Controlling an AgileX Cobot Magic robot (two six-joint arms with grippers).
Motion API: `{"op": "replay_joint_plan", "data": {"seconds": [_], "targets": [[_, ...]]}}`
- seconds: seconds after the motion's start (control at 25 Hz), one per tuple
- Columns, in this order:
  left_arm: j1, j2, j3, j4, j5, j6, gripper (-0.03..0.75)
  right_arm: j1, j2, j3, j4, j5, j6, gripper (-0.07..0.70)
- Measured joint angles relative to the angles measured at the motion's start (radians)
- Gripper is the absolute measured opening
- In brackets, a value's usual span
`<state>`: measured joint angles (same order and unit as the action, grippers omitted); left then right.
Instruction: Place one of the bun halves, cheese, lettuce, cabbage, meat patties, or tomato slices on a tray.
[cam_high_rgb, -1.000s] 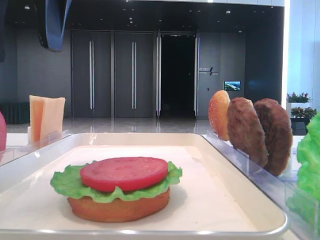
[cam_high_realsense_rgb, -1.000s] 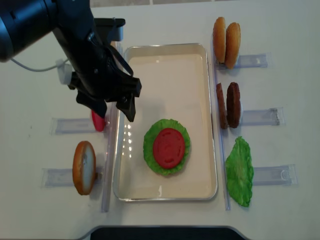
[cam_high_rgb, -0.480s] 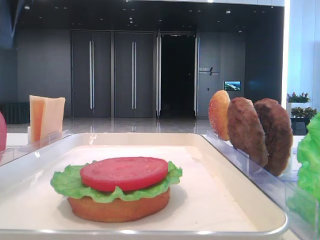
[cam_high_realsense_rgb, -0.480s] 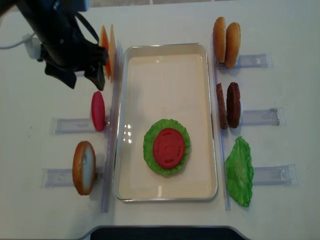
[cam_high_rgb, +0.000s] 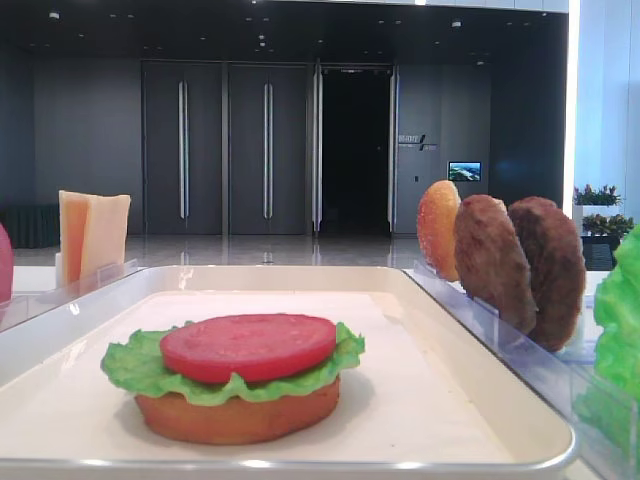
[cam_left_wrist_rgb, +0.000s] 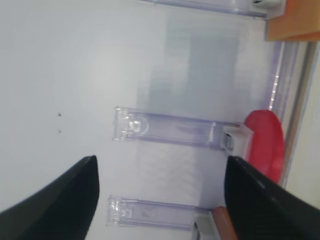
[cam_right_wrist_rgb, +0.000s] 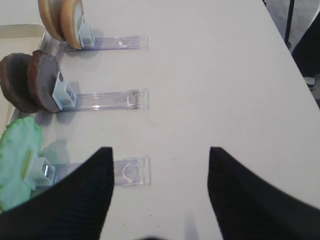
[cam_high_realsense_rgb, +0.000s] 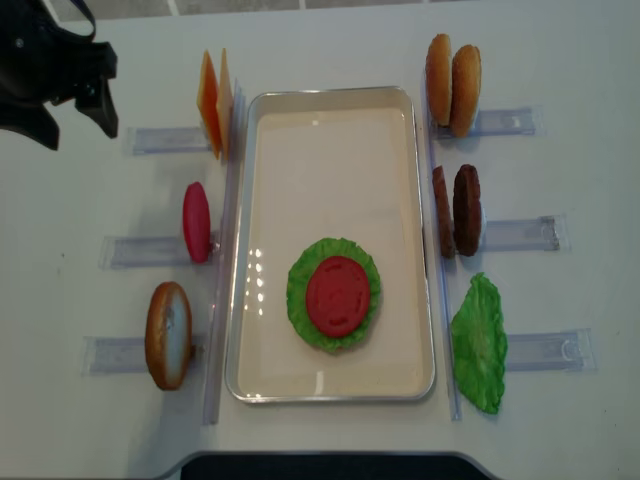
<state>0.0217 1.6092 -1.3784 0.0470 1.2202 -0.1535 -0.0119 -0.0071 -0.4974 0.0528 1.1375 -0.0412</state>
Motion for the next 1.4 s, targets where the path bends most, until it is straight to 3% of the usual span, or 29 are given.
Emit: {"op": "replay_joint_plan", "data": {"seconds": [0.16, 0.32, 0.48, 1.04, 1.4], "targets": [[0.041, 0.000, 0.000, 0.009, 0.000, 0.004, 0.592, 0.000, 0.000, 0.000, 0.000, 0.000, 0.000, 0.426], [0.040, -0.011, 0.008, 0.009, 0.001, 0.008, 0.592, 0.000, 0.000, 0.000, 0.000, 0.000, 0.000, 0.426], [0.029, -0.093, 0.081, 0.011, 0.001, 0.009, 0.592, 0.000, 0.000, 0.000, 0.000, 0.000, 0.000, 0.426], [0.008, -0.734, 0.529, 0.028, 0.019, 0.058, 0.592, 0.000, 0.000, 0.000, 0.000, 0.000, 0.000, 0.426], [0.008, -1.141, 0.705, -0.004, 0.025, 0.095, 0.592, 0.000, 0.000, 0.000, 0.000, 0.000, 0.000, 0.426]]}}
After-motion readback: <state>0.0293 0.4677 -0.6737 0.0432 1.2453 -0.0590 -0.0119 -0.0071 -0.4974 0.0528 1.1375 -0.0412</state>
